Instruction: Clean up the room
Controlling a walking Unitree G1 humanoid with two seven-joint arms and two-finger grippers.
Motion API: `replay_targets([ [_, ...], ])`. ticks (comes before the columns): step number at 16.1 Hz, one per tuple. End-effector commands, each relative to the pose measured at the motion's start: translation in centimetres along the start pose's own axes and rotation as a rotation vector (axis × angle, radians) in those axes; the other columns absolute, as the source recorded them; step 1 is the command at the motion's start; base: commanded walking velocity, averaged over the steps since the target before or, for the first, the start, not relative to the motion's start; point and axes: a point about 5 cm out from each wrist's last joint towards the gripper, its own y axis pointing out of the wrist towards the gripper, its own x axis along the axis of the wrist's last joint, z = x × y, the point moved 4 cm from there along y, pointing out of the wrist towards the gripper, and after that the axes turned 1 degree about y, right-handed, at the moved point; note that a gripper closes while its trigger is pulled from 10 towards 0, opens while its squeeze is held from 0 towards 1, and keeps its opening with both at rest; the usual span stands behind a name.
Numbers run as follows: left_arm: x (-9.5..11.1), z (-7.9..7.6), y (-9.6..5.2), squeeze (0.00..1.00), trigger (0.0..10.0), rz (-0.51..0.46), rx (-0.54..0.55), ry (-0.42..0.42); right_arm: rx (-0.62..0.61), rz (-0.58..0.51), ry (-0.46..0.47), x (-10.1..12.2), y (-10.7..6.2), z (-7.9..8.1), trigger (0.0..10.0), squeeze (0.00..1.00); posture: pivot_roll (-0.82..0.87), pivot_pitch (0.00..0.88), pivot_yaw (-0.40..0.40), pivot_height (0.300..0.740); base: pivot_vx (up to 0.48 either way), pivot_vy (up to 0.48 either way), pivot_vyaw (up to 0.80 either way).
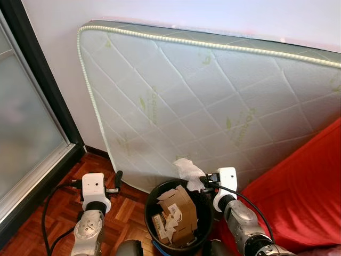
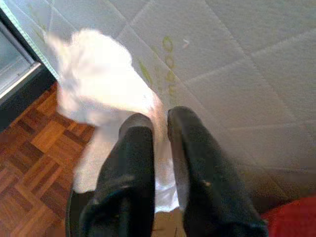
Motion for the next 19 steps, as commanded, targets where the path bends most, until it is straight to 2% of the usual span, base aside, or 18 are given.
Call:
replay_targets([
  [1,-0.2,0.1,-0.2,0.00,10.0,0.009,0.013,-0.012,-0.009,0.020,-0.001,-0.4,-0.2,-0.4,10.0,1.00,0.10,0.036,-0.073,0.625,0.000,0.000,0.00],
  [19,-0.4,-0.5,-0.1,0.00,10.0,0.023,0.006,-0.023,-0.023,0.135,0.013,-3.1,-1.0,-0.7,10.0,1.00,0.09,0.041,-0.080,0.625,0.000,0.000,0.00],
])
